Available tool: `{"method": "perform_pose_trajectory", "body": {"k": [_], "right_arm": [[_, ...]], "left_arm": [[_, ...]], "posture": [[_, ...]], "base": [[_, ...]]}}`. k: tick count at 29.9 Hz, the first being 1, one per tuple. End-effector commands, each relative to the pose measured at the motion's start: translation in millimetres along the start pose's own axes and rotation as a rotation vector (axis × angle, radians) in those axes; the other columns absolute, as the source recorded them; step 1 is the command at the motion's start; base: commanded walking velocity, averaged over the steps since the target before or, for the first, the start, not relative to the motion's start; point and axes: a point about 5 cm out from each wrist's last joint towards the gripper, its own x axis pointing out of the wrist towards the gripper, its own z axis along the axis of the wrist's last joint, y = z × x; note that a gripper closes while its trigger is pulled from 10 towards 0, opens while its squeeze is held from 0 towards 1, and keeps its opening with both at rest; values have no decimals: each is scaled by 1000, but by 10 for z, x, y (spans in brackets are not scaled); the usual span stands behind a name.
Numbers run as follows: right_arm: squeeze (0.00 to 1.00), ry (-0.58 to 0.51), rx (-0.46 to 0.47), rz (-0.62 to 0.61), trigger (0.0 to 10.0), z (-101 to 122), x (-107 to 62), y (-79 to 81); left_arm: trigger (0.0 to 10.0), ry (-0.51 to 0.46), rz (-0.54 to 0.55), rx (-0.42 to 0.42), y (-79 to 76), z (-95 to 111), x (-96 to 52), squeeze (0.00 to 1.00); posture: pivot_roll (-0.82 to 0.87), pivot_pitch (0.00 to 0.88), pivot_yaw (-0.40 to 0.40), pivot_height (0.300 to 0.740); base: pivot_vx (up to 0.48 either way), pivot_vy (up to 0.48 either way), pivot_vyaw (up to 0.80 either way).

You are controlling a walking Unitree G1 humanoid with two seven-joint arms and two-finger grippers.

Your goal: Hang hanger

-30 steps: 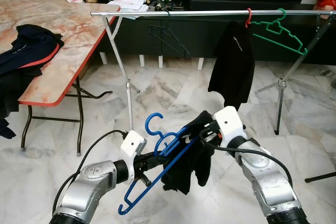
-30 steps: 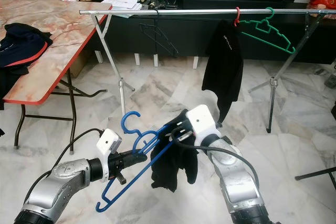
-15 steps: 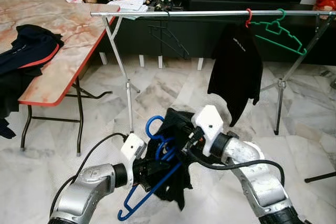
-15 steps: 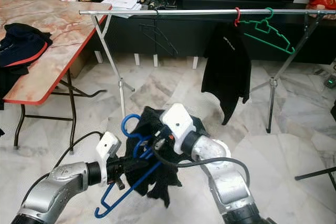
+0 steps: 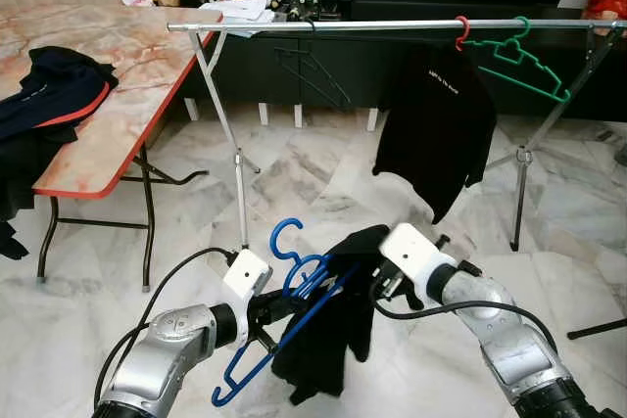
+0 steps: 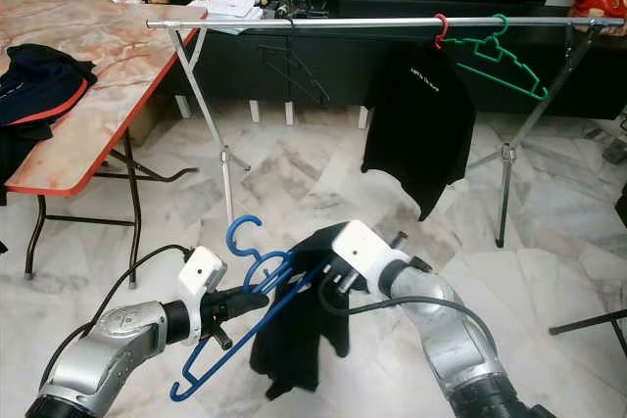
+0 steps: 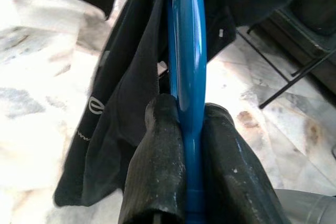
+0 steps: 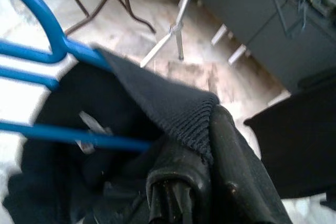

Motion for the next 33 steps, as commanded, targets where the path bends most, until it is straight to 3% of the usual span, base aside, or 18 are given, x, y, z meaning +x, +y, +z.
{"method": "perform_pose_trajectory", "body": {"k": [1,2,8,14,18,24,29,33], "right_arm": [[0,-86,-26,-2,10000,172,14,-20],[0,-156,-21,31,10000,269,7,19],[0,-307,38,77,10000,479,3,72],[0,-403,150,311,10000,623,-131,337],[0,-457,172,439,10000,679,-246,481],[0,-455,155,497,10000,651,-308,528],[0,-359,141,400,10000,481,-271,403],[0,-370,171,402,10000,481,-304,392]], "left_arm": [[10000,-2,-16,-1,-11,6,-36,0],[10000,0,-37,-5,-35,-1,-39,0],[10000,-2,-24,-2,-28,-14,-18,0],[10000,10,25,9,17,-30,10,0],[10000,10,28,8,21,-29,16,0],[10000,-10,40,5,29,3,48,0],[10000,-89,108,-13,82,101,76,0],[10000,-129,122,-53,108,135,69,0]], "posture": [[60,141,23,740],[60,140,23,740],[60,136,21,740],[57,132,20,740],[56,131,21,740],[51,131,21,740],[49,133,19,740],[48,134,21,740]], "base": [[0,0,0],[0,0,0],[0,0,0],[0,0,0],[0,0,0],[0,0,0],[0,0,0],[0,0,0]]}}
